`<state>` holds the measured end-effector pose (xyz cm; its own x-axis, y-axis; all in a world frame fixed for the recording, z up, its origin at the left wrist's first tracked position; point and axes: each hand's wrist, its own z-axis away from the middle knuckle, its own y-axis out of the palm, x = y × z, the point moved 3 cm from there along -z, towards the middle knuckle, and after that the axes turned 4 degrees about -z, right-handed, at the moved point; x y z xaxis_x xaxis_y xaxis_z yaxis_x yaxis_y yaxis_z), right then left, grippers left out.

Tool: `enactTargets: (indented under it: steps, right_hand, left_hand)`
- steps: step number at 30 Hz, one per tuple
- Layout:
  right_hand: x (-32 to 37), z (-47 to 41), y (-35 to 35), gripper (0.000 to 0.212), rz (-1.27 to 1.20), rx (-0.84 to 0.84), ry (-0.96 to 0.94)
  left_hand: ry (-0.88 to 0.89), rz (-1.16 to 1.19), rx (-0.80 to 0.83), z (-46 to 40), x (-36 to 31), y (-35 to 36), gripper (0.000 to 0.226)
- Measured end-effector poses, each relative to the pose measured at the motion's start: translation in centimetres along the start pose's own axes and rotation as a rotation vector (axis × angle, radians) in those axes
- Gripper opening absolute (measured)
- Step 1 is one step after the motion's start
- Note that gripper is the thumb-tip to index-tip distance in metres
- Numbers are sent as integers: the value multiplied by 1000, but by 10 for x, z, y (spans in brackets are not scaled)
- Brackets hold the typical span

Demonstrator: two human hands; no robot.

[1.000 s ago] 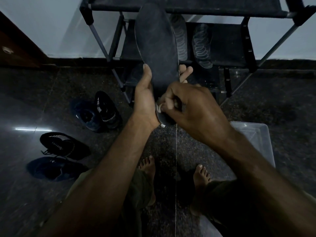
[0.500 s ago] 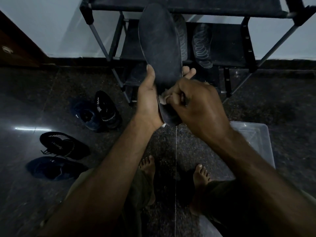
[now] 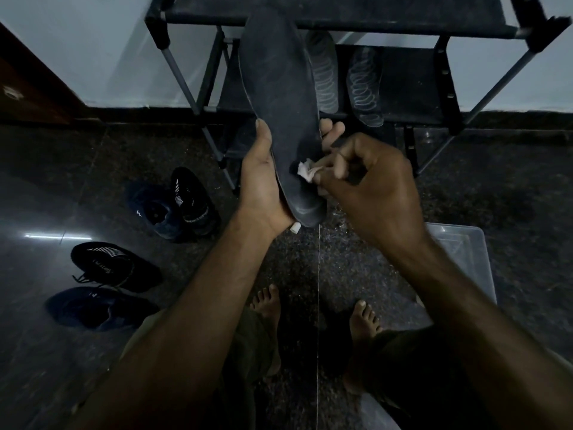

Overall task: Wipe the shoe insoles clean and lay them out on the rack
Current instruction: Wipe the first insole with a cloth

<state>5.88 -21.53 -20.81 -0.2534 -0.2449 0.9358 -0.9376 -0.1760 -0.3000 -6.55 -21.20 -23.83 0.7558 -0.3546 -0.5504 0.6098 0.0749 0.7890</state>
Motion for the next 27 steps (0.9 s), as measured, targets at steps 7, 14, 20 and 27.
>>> enactTargets:
  steps: [7,14,20,27]
  right_hand:
    - [-4,-3,-1,26,-73,-6,75]
    - [-8,-6,-9,18,-180,-110,95]
    - [-6,-4,-10,17,172,-83,-68]
    - [2,0,8,26,209,157,-119]
  left_hand:
    - [14,-36,-11,0,0,4,81]
    - [35,-147,19,-3,13,5,66]
    - [41,-50,-71,-1,6,6,70]
    - [38,-56,-126,2,0,2,68]
